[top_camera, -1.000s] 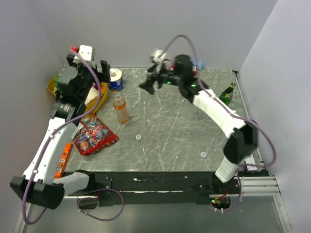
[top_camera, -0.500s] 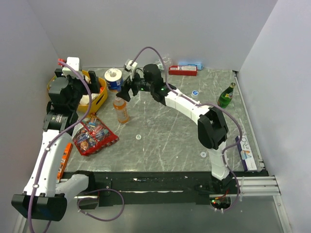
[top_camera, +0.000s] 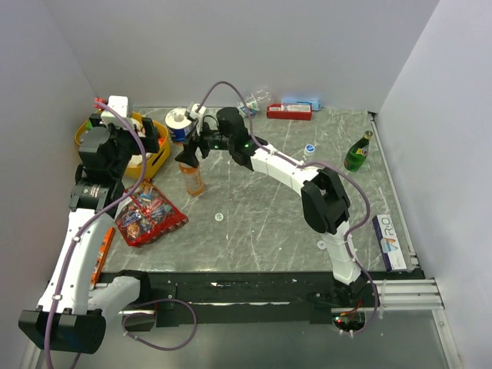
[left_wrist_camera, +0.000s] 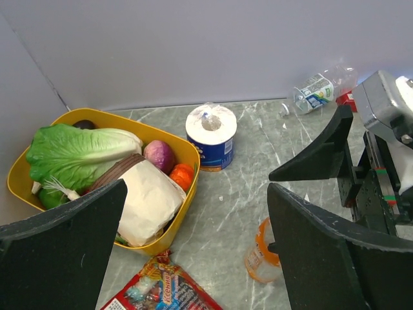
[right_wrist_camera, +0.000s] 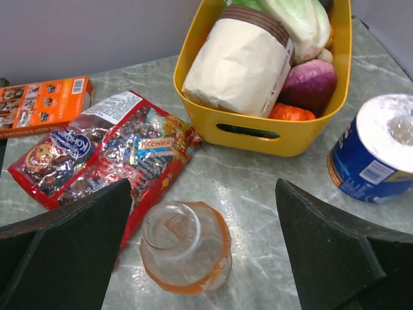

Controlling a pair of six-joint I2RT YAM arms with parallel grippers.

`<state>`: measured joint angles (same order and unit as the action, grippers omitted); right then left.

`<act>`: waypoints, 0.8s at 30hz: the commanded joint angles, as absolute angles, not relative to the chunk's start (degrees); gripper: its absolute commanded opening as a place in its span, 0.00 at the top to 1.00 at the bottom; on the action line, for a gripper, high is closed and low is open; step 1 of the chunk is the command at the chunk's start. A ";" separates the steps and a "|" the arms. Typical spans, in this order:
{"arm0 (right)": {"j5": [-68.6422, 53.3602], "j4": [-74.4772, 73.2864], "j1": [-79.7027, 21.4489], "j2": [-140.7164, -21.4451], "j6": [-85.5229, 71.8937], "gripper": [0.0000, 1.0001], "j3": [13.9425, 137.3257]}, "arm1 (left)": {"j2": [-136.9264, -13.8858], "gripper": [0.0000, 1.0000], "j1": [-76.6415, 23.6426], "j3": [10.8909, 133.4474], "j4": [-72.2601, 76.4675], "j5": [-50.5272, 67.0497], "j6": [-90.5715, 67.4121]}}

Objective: Screw on the bottle caps

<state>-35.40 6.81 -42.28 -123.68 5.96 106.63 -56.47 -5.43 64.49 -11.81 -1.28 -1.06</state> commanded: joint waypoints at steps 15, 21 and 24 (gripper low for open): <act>-38.49 9.32 -42.89 -124.01 8.87 0.55 104.33 | -54.32 0.04 -5.27 63.46 -11.42 -0.44 -0.79; -39.81 6.16 -42.37 -121.30 9.05 0.80 104.07 | -54.05 0.04 -5.10 62.75 -10.81 1.74 -0.62; -40.95 1.08 -40.08 -115.07 9.23 0.91 103.71 | -55.89 0.04 -5.01 61.96 -10.72 8.76 3.15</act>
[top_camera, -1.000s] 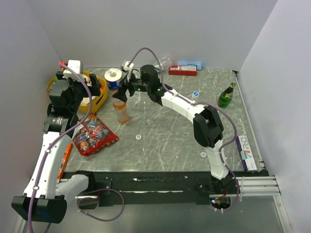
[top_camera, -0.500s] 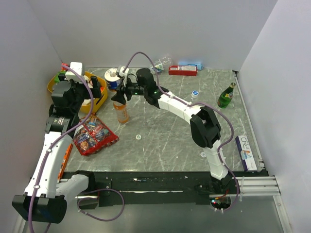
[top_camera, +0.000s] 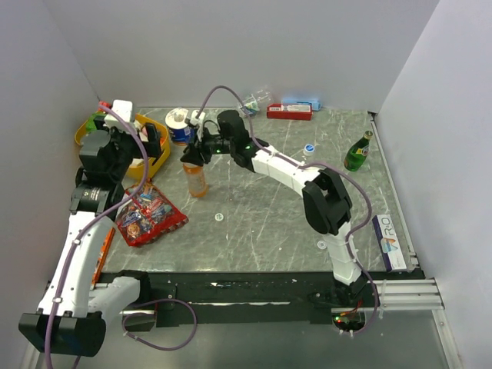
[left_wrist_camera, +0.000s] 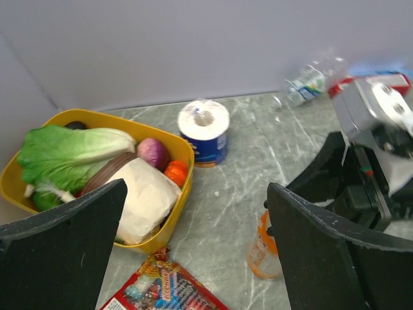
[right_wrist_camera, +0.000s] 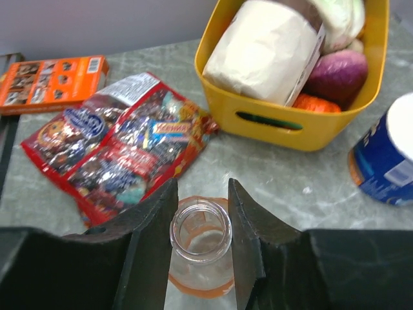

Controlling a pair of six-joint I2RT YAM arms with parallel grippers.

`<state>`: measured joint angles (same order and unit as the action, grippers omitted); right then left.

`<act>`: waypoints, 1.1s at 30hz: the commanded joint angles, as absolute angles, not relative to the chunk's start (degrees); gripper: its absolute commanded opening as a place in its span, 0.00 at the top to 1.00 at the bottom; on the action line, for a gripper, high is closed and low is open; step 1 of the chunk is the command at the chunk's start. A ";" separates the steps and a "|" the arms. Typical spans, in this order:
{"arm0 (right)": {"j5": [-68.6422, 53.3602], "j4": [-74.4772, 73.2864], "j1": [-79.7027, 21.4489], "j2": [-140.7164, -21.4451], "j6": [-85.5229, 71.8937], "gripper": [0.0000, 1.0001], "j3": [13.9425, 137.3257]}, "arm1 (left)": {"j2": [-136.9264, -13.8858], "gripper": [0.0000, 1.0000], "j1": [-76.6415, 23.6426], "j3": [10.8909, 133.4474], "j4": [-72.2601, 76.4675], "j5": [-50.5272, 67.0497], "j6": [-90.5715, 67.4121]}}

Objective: Screw on the bottle caps

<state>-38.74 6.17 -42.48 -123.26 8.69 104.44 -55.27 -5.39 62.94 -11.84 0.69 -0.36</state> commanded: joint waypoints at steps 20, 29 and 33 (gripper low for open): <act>-60.20 -17.32 -23.64 -94.65 2.92 1.00 108.45 | -79.89 0.04 -15.45 72.25 -6.43 63.11 11.79; -63.81 -7.48 -23.64 -95.19 -8.85 1.00 108.72 | -84.28 0.04 -21.27 72.95 3.07 61.70 1.85; -64.42 -2.20 -23.56 -95.45 -14.14 1.00 108.28 | -85.60 0.04 -22.85 73.30 4.92 62.66 0.35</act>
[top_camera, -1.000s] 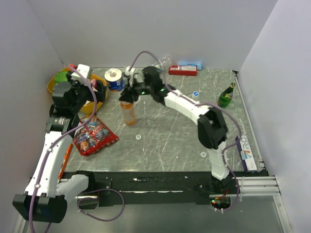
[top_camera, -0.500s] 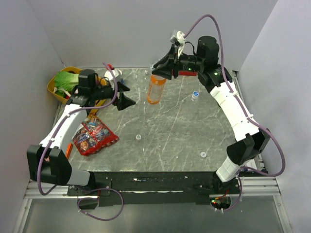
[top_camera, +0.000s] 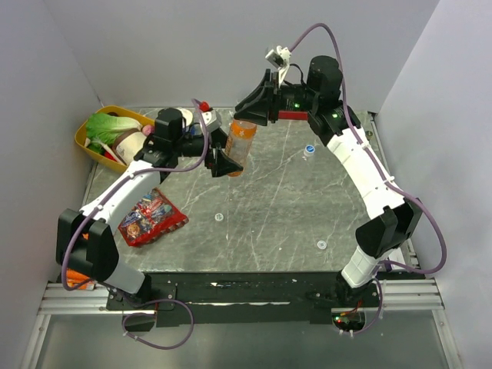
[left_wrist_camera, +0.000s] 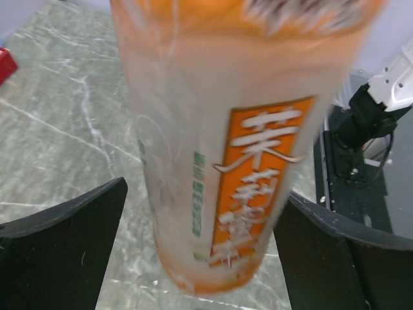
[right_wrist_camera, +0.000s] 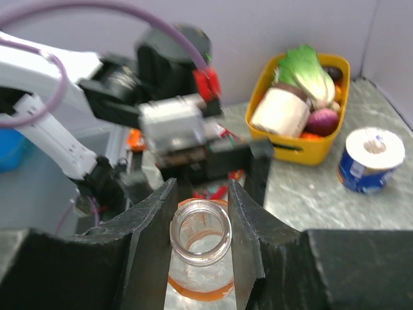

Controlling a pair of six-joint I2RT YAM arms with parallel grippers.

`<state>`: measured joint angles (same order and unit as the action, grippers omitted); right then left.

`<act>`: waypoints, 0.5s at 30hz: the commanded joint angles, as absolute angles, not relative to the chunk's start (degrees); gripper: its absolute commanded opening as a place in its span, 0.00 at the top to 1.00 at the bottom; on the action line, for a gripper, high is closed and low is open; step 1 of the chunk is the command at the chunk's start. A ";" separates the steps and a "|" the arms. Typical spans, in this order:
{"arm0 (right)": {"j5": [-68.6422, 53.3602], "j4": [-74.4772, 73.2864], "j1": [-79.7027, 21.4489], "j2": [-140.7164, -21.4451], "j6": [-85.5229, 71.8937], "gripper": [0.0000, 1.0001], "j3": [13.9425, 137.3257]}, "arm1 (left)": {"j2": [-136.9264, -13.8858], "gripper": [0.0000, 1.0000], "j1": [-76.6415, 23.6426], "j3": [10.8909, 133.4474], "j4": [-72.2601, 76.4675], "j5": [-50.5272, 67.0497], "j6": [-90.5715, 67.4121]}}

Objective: Screw on the bottle caps

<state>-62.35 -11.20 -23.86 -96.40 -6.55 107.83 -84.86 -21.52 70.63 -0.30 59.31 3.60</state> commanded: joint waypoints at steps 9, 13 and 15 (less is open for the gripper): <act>-64.95 -3.25 -24.43 -95.98 -13.28 1.00 108.90 | -86.84 0.01 -24.17 74.97 4.66 64.34 0.79; -64.69 -4.13 -24.61 -95.45 -11.96 1.00 107.93 | -87.01 0.13 -24.17 75.58 3.79 64.95 1.49; -64.60 -4.04 -24.61 -95.27 -11.95 1.00 107.84 | -87.45 0.19 -24.17 76.11 2.73 65.56 2.45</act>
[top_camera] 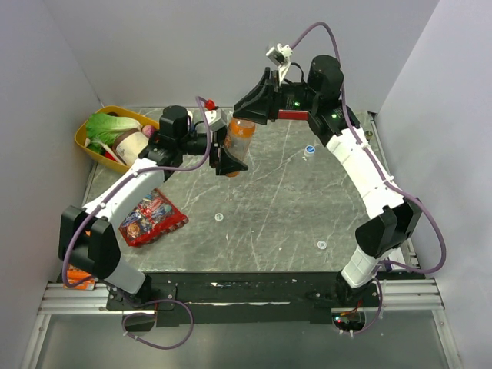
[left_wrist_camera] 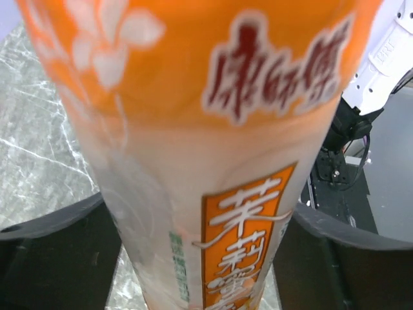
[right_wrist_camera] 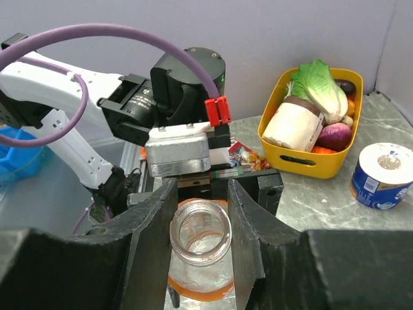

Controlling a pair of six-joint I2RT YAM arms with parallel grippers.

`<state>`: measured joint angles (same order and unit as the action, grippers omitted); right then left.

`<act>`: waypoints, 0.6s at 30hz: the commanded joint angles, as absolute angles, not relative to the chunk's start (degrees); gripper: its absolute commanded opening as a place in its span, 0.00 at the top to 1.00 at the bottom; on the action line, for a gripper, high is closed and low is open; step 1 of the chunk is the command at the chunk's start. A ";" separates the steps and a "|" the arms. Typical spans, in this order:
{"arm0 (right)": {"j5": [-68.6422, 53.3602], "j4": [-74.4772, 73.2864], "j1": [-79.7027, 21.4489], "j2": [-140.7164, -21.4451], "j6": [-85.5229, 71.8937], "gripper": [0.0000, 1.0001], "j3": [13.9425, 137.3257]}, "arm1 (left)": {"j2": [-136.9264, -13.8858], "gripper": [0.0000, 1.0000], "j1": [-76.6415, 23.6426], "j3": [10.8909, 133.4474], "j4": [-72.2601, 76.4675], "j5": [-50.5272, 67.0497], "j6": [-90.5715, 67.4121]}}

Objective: Screw on the bottle caps

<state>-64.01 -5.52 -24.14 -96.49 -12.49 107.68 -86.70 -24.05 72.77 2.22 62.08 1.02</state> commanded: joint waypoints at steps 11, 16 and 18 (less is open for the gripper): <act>-60.14 -10.36 -23.65 -93.09 -5.73 0.35 110.30 | -87.63 0.49 -24.08 75.59 0.18 63.73 5.35; -51.94 -13.70 -16.02 -88.07 -1.25 0.02 111.80 | -83.25 0.57 -23.73 73.22 -8.16 58.28 12.21; -52.74 -19.39 -14.42 -86.49 9.06 0.03 111.97 | -81.48 0.88 -23.73 70.76 -10.37 53.81 14.32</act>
